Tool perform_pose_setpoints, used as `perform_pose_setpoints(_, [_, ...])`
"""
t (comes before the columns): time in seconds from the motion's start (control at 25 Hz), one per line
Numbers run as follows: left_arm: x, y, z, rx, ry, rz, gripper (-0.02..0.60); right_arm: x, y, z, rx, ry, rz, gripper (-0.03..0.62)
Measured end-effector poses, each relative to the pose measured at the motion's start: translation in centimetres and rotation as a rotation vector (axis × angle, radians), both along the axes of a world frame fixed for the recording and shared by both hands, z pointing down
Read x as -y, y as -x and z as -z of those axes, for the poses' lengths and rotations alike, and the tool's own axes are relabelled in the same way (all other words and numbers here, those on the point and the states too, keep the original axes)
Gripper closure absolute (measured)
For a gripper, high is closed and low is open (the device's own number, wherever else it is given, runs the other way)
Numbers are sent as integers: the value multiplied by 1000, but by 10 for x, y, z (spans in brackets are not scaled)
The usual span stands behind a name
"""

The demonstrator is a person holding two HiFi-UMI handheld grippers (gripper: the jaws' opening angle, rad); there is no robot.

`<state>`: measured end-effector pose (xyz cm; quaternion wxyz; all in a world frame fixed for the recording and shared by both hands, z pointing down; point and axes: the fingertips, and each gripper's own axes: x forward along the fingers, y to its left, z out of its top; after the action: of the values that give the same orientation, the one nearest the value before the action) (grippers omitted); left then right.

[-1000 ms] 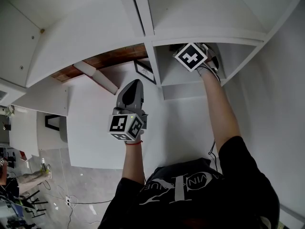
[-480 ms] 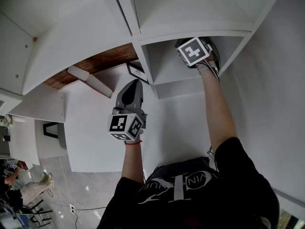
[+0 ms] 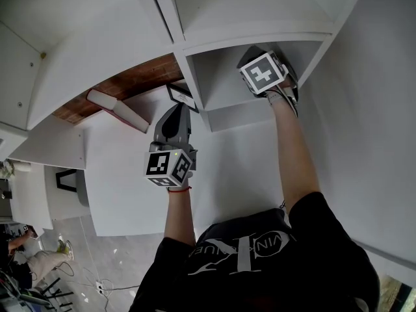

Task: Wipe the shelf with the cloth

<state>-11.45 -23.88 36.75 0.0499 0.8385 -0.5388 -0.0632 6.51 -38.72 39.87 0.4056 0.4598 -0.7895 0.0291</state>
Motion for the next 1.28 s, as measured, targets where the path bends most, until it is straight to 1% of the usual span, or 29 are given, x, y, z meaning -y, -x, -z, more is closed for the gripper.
perform_pose_setpoints(0.2, [-2, -1, 1, -1, -3, -8, 572, -22, -11, -10, -3, 56, -37, 582])
perform_pose_setpoints(0.36, [-3, -2, 3, -2, -9, -14, 572, -28, -11, -1, -51, 6, 10, 582])
perform_pose_setpoints(0.52, [-5, -5, 3, -6, -8, -18, 572, -40, -13, -1, -39, 14, 12, 582])
perform_pose_setpoints(0.76, [-8, -7, 4, -9, -9, -24, 572, -57, -18, -1, -50, 15, 26, 582])
perform_pose_setpoints(0.96, [-9, -7, 1, -5, -5, -19, 572, -74, -15, 1, -103, -6, 89, 583])
perform_pose_setpoints(1.12, [-8, -6, -1, -7, 0, -13, 572, -84, 1, -3, -76, 8, 154, 583])
perform_pose_setpoints(1.28, [-8, -7, -1, -8, 2, -12, 572, -88, 23, -2, -79, -4, 226, 583])
